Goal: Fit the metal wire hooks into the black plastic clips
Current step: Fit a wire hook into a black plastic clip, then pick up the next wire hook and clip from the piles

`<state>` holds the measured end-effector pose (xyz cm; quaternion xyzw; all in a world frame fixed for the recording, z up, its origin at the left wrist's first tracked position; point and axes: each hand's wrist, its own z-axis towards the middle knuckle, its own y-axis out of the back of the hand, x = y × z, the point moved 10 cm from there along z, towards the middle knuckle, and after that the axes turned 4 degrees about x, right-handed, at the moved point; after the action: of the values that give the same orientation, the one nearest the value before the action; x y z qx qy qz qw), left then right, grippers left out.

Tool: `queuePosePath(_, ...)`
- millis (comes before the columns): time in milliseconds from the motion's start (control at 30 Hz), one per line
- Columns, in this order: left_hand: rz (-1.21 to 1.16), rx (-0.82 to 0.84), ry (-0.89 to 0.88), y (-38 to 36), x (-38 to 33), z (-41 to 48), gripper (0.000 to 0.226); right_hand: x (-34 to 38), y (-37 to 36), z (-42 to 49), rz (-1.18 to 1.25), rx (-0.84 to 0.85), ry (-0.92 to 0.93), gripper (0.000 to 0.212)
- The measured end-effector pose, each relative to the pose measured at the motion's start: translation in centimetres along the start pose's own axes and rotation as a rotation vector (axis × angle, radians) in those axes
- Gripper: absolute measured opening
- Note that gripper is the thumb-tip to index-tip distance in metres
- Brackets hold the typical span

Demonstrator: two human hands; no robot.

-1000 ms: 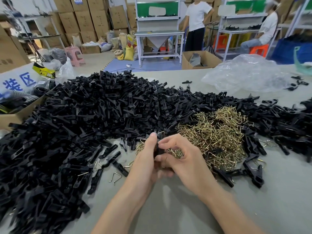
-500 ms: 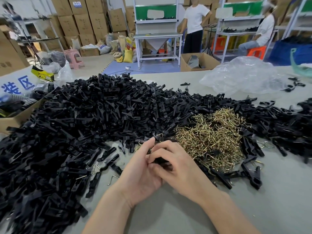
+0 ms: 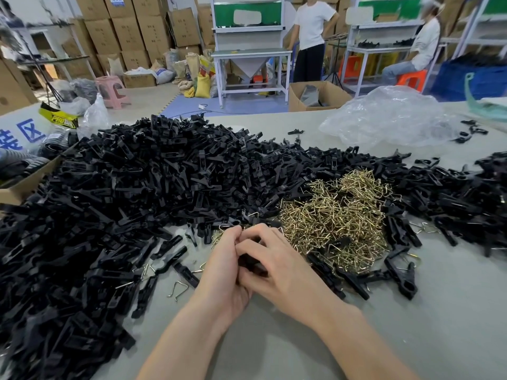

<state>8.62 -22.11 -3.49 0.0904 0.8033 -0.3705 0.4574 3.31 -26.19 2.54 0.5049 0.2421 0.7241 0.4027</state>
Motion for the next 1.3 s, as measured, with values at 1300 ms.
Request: queuePosePath(1300,0.104,0.052,-0.063,-0.4,0.0,-0.6,0.027,-14.5,26.4,-16.2,0.442,-1.127,-0.696,0.094)
